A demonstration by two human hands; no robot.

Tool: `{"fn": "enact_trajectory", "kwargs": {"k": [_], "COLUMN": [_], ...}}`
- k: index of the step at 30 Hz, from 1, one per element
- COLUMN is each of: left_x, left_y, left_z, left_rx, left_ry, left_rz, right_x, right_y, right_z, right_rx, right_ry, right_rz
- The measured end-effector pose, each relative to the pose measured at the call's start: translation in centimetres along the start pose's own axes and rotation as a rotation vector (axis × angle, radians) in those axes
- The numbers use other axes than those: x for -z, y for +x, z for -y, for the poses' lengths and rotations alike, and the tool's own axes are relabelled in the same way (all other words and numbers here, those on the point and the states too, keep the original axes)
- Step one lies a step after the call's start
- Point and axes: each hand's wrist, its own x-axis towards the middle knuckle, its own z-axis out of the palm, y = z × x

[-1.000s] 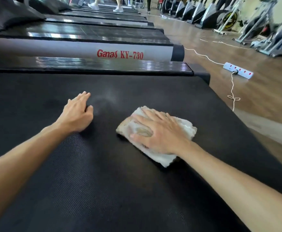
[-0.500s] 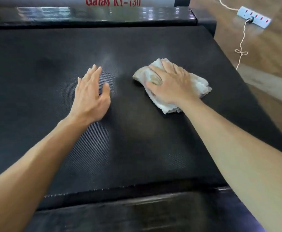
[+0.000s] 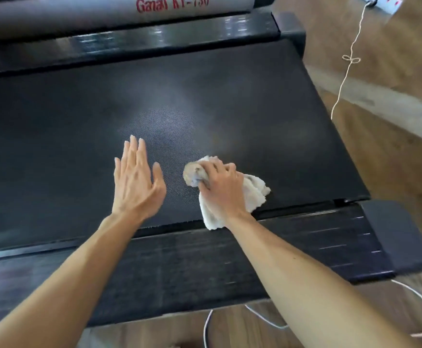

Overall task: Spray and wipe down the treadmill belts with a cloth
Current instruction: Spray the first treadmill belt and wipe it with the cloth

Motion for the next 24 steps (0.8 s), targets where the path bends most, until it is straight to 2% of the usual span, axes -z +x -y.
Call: {"fn": "enact_trajectory", "kwargs": {"k": [3,5,13,24], "left_x": [4.4,7.2,20.1,41.1], "left_y": [-0.8,-0.9,-4.9,-7.9], "left_z": [-1.3,-2.6,-12.4,-27.0], "left_rx": [-0.029,-0.031,-0.031,-0.210], "left_ry": [0.026,0.043,0.067,0.052], "left_rz": [-0.023,-0.042,-0.122,-0.313], "right_x": [4.4,7.6,26.9,52.1], "right_y": [-1.4,-1.8,0.0,-1.2], "right_z": [0.3,1.0,8.0,15.0], "right_rx": [-0.210,-0.229,0.095,0.287], "right_ry": [0.216,0.302,0.353,0.315], "right_rz": [-0.060,-0.115,-0.211,-0.323]}}
